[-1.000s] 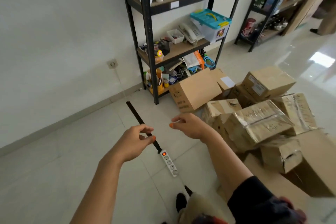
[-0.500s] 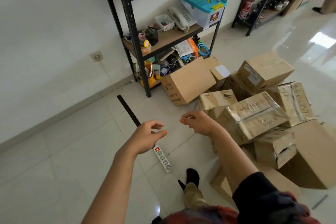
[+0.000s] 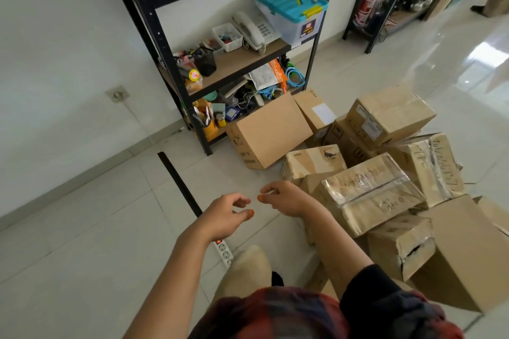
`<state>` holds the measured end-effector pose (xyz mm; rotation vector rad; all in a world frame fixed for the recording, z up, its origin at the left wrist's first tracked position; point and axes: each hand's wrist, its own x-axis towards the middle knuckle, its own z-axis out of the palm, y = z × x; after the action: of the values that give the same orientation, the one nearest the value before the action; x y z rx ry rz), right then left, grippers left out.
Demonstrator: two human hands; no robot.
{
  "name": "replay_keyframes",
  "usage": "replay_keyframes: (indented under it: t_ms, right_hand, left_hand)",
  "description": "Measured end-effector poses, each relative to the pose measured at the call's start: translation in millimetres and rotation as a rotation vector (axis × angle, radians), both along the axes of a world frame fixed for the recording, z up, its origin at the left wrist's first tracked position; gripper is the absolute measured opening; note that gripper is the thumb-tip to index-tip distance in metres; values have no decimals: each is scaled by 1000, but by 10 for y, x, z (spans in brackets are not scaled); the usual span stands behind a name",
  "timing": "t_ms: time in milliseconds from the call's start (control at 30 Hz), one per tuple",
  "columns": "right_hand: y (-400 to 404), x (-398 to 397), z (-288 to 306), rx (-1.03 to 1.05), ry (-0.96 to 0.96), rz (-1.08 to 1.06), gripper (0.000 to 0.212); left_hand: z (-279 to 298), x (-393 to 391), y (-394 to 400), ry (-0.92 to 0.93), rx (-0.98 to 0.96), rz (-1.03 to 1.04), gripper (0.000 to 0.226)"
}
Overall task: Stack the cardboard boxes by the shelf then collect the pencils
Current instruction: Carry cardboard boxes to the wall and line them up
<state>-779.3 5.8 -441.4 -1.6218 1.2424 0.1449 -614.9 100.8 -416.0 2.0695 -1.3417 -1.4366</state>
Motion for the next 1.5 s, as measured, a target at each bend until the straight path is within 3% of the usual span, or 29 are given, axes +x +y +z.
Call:
replay_keyframes:
  t_ms: [433,633,1033,1300,1500]
  right_hand:
    - [-983,244,-428,86,10,-63,35]
    - [-1569,534,-641,118,28,-83,23]
    - [-2200,849,-1181,243,54,-185,33]
    - [-2651,702,-1898,328,70,-241,32]
    - [-2895,688,-2747,407,42,-390,37]
  left_hand:
    - [-166,420,-967,-20,62,30,35]
    - [-320,747,-1483,4,106,42,33]
    - [-702,1018,-2689,50,153,-7,24]
    - [-1311,1057,-3226,17,209,-24,22]
    - [-2123,952,-3867,-84,186,-74,28]
